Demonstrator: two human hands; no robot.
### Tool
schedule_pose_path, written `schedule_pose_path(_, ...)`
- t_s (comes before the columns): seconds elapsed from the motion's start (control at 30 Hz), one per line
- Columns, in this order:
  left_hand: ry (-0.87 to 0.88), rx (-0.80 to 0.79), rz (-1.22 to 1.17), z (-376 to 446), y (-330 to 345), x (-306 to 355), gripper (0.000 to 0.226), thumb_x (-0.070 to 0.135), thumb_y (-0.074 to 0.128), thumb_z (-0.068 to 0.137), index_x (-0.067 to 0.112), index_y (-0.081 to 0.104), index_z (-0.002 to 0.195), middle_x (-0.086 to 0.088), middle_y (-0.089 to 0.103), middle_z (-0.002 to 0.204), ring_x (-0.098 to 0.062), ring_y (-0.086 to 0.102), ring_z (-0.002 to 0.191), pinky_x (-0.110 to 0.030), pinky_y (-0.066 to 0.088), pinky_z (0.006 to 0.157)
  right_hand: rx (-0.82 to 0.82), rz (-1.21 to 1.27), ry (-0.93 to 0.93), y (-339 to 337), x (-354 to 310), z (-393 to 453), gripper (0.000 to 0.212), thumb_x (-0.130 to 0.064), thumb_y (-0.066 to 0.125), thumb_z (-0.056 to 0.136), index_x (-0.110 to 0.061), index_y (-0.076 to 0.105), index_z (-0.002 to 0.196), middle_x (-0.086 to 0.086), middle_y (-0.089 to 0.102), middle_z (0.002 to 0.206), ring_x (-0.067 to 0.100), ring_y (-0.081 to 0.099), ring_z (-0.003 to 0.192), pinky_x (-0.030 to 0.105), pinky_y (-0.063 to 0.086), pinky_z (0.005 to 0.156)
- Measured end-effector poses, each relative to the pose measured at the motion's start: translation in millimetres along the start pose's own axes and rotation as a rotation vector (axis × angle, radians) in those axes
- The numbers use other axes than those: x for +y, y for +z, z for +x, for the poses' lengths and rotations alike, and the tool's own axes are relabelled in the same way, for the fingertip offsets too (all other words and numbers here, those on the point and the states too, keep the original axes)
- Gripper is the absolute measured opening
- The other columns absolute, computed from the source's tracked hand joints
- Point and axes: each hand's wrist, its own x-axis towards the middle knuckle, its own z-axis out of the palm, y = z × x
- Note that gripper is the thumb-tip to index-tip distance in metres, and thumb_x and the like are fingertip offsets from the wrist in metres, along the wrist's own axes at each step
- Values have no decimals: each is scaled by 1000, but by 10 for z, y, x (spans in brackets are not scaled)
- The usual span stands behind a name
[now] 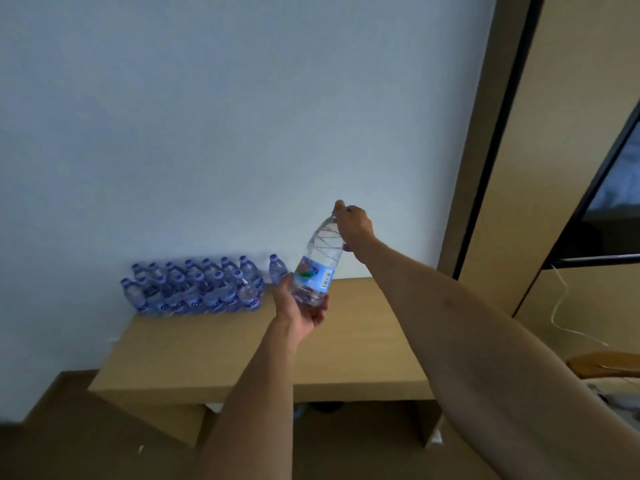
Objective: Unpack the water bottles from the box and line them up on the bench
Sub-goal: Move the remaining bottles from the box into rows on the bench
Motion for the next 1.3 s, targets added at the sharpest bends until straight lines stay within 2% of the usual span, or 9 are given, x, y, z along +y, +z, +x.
schedule_pose_path(0.1,29,32,-73,-39,-256,177,29,27,47,86,3,61,95,-18,59,78,-28,56,66,-30,45,61,-50,-28,70,381,-85,-65,59,-59,38,92,-9,56,118,13,57,119,35,54,112,49,50,91)
schedule_pose_path(0.2,73,66,-69,-56,-537,315,6,5,50,79,5,55,83,-16,57,82,-30,56,80,-40,49,77,-14,-59,122,744,-144,-133,51,-48,47,89,-6,56,117,17,59,118,36,58,108,46,52,88)
schedule_pose_path(0.33,54,21,-213,-66,-829,507,25,26,48,88,6,63,88,-16,64,82,-28,59,74,-32,49,67,80,31,38,1205,-218,-216,36,-32,39,90,-7,53,110,19,68,102,37,65,95,42,52,89)
schedule_pose_path(0.47,-107,-85,51,-119,-1109,678,55,49,38,95,3,65,111,-20,71,91,-31,67,70,-26,51,56,28,107,-94,1549,-335,-304,24,-28,37,87,-18,50,104,7,67,59,29,70,73,39,53,75)
schedule_pose_path(0.6,-152,-181,41,-117,-1411,716,69,60,39,91,0,68,106,-25,69,93,-25,65,61,-22,49,51,-54,128,-179,1812,-422,-374,20,-28,43,87,-17,55,99,13,69,70,22,68,55,34,54,63)
schedule_pose_path(0.9,53,-176,7,-102,-1731,581,23,17,62,82,6,63,103,-13,70,86,-28,70,75,-36,49,73,83,-142,-77,2459,-164,-326,36,-42,50,91,-14,56,113,9,63,115,31,59,106,34,42,83)
schedule_pose_path(1.0,87,-73,-125,-101,-1814,694,49,35,63,83,0,60,118,-20,65,94,-32,66,79,-31,51,62,-20,-42,-137,2619,-212,-198,33,-41,51,90,-14,62,103,11,68,104,31,62,100,32,46,84)
schedule_pose_path(1.1,55,80,-292,-32,-1877,846,76,66,37,93,1,60,122,-24,64,96,-36,65,73,-27,53,49,-139,97,-171,2761,-304,-94,26,-35,51,90,-11,61,92,13,70,89,32,64,92,43,52,85)
schedule_pose_path(1.3,145,142,-400,146,-1855,1100,52,44,39,99,-1,60,115,-23,62,88,-32,61,66,-25,53,46,-288,151,-139,2932,-475,118,25,-33,43,93,-12,55,96,14,71,93,29,62,88,32,45,72)
